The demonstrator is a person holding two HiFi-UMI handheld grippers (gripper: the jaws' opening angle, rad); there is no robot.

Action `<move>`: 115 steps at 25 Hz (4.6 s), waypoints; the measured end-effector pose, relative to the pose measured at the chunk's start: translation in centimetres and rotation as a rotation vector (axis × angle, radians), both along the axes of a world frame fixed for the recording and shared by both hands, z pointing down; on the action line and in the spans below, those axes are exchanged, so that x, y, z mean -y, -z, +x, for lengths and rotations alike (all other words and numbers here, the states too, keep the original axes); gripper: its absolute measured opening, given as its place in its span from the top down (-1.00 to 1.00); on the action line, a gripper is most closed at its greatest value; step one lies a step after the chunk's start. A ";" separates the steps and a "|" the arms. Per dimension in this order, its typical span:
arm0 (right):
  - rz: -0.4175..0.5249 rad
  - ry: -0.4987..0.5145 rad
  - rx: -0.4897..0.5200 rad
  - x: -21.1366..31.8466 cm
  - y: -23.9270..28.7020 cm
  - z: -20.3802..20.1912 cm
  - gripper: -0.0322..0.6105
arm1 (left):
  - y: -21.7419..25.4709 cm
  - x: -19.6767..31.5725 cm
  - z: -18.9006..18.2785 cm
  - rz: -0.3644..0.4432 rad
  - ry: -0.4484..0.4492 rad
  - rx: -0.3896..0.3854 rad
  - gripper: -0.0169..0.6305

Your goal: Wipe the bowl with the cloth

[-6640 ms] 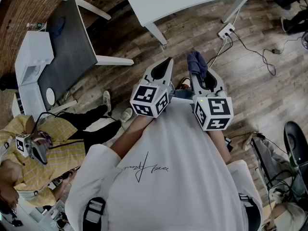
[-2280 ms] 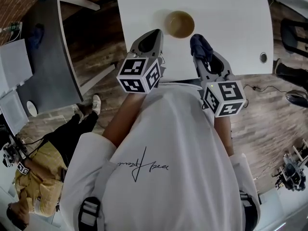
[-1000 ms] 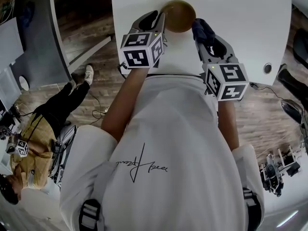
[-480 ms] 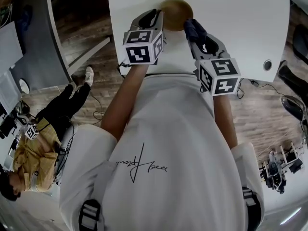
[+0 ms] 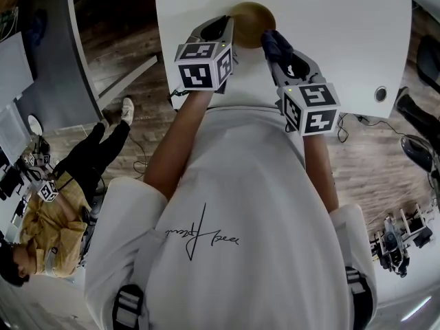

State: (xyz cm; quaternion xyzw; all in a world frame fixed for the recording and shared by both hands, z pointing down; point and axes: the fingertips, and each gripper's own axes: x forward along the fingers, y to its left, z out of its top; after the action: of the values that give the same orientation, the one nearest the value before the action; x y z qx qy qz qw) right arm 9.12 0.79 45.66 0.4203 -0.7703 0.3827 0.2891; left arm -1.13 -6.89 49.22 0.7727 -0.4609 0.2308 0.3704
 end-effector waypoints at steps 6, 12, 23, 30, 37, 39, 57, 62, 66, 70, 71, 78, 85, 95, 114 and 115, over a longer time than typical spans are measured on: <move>-0.002 0.006 0.000 0.0 -0.3 0.0 0.56 | -0.3 0.0 0.0 -0.011 -0.012 -0.003 0.91; -0.001 0.010 -0.002 -0.5 -0.3 -0.1 0.56 | -0.2 -0.5 -0.2 -0.018 -0.013 -0.016 0.91; 0.004 0.025 -0.012 -0.6 -0.5 -0.2 0.56 | -0.3 -1.0 -0.7 -0.042 -0.030 -0.029 0.92; 0.000 0.028 -0.014 -1.1 -0.6 -0.2 0.56 | -0.4 -1.8 -0.8 -0.051 -0.037 -0.037 0.92; 0.019 0.044 -0.049 -0.2 -0.7 -0.2 0.56 | -0.3 -1.3 -1.0 -0.037 -0.056 -0.038 0.92; 0.019 0.044 -0.053 -0.2 -0.7 -0.2 0.56 | -0.4 -1.4 -1.1 -0.039 -0.056 -0.042 0.92; 0.015 0.059 -0.062 0.6 -1.0 0.4 0.56 | -0.3 -1.5 -0.9 -0.037 -0.069 -0.036 0.91; 0.016 0.073 -0.065 0.9 -1.2 0.3 0.56 | -0.6 -1.4 -1.1 -0.037 -0.067 -0.035 0.91; 0.026 0.070 -0.085 1.1 -0.9 0.5 0.56 | -0.4 -1.5 -1.0 -0.039 -0.069 -0.049 0.90; 0.032 0.084 -0.080 1.1 -1.1 0.5 0.56 | -0.4 -1.5 -1.0 -0.043 -0.070 -0.039 0.90; 0.034 0.087 -0.081 1.1 -1.1 0.6 0.56 | -0.5 -1.5 -0.9 -0.043 -0.068 -0.038 0.90; 0.042 0.102 -0.090 1.4 -1.1 0.6 0.56 | -0.4 -1.5 -1.1 -0.041 -0.068 -0.037 0.90; 0.046 0.116 -0.095 1.7 -1.1 0.7 0.56 | -0.4 -1.3 -1.0 -0.041 -0.065 -0.035 0.90; 0.067 0.141 -0.123 2.1 -0.9 0.8 0.56 | -0.4 -1.4 -0.9 -0.040 -0.063 -0.033 0.90; 0.082 0.176 -0.124 3.8 -1.1 0.6 0.56 | -0.5 -1.3 -1.2 -0.044 -0.057 -0.024 0.90; 0.082 0.184 -0.123 3.8 -1.1 0.6 0.56 | -0.5 -1.3 -1.2 -0.044 -0.057 -0.022 0.90</move>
State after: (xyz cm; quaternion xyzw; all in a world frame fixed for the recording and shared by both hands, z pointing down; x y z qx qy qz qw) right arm 9.69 -3.04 46.77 0.3818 -0.8015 0.2961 0.3523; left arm -2.36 -5.56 49.70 0.7797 -0.4293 0.2430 0.3856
